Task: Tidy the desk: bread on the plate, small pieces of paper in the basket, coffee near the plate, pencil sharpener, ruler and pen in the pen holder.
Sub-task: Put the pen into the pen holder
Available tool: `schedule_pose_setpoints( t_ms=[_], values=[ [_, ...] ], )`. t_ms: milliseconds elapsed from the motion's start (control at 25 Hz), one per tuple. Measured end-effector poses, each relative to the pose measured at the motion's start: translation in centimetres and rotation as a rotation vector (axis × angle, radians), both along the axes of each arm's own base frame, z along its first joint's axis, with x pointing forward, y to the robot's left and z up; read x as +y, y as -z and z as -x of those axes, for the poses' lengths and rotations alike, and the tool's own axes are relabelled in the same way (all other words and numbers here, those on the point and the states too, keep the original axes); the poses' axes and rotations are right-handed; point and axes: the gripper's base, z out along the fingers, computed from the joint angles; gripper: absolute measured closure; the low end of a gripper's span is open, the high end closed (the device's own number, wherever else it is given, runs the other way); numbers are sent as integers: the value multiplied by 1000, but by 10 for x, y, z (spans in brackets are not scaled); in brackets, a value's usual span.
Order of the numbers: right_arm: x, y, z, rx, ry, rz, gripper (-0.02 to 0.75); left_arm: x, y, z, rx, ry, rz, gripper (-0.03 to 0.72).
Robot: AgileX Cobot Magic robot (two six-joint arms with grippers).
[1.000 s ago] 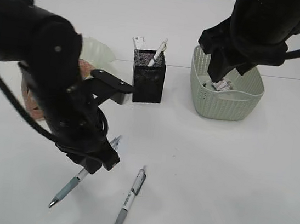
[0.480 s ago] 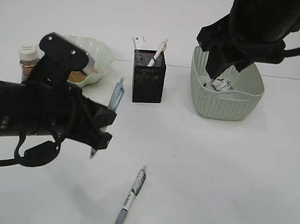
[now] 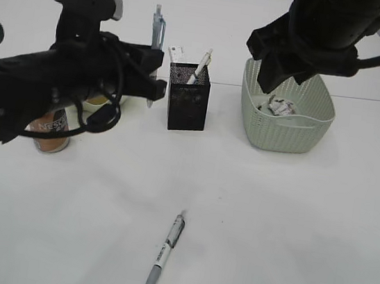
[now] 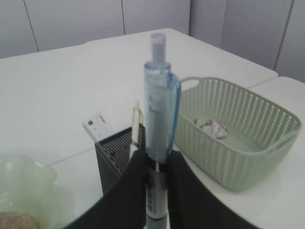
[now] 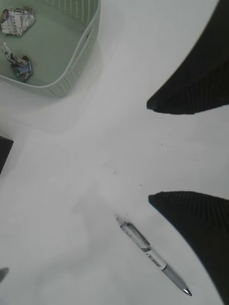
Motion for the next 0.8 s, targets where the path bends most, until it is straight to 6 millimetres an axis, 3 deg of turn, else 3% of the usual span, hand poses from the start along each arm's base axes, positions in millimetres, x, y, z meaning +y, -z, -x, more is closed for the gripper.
schedule_pose_setpoints(
  t_ms=[280,600,800],
  values=[
    [-1,-1,-2,-29,-2,14,353,-18,-17,-57,-85,-31,41,621],
    [-1,-1,-4,-46,-3,15,353,-45,8,-104,-55,-24,19,620],
    [-2,-2,-4,-52,-4,22,354,-49,30,-126,-17,-37,-3,620]
  ],
)
